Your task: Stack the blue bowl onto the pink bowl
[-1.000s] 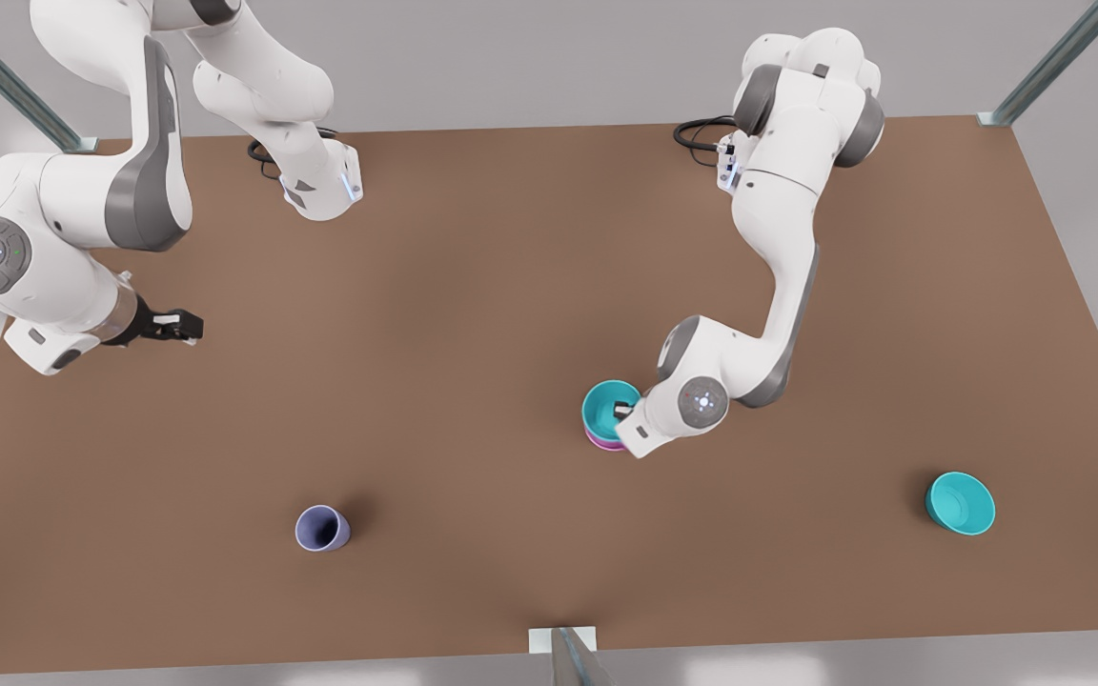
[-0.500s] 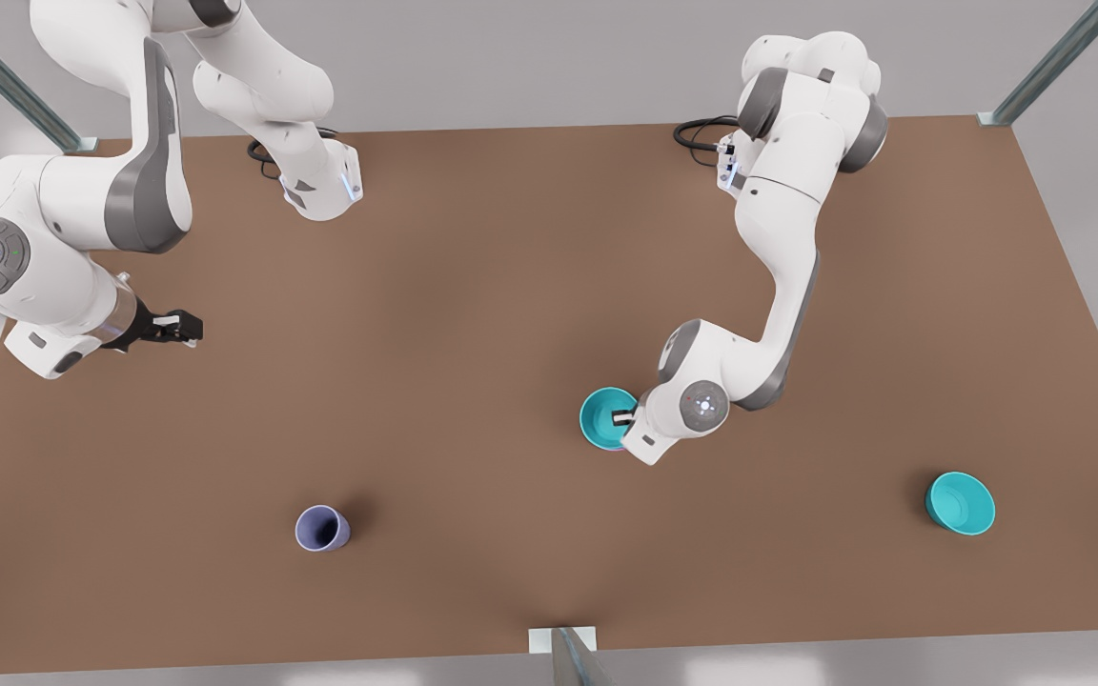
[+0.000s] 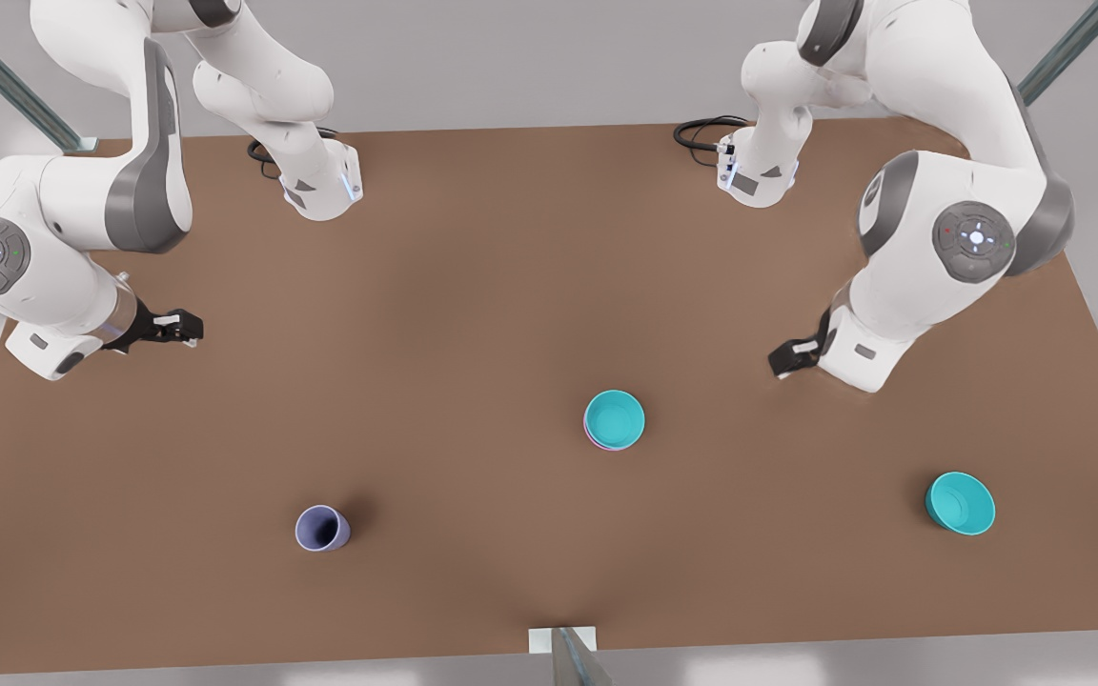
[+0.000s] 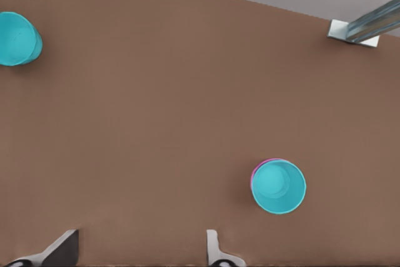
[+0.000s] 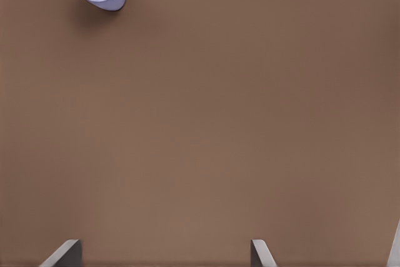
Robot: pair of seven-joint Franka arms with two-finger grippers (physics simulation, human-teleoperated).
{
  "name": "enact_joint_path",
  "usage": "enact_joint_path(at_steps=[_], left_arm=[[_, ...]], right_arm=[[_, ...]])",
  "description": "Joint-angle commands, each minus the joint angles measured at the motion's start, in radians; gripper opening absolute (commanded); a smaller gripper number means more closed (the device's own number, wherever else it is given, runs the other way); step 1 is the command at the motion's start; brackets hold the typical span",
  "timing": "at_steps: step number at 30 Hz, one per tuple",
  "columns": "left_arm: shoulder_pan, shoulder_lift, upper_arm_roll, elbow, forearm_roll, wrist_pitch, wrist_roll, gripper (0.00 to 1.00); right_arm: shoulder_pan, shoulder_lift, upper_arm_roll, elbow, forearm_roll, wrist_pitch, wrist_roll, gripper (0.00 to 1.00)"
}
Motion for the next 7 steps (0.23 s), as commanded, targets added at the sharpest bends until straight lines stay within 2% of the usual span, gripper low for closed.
enact_joint_path(at_steps=[1, 7], left_arm=[[0.013, -0.112, 0.024, -0.108, 0.062, -0.152, 0.526, 1.0], [0.009, -0.126, 0.025, -0.119, 0.059, -0.133, 0.525, 1.0]], right_arm=[[0.0, -0.001, 0.001, 0.0, 0.001, 0.0, -0.016, 1.0], [0.0, -0.001, -0.001, 0.0, 0.001, 0.0, -0.016, 1.0]])
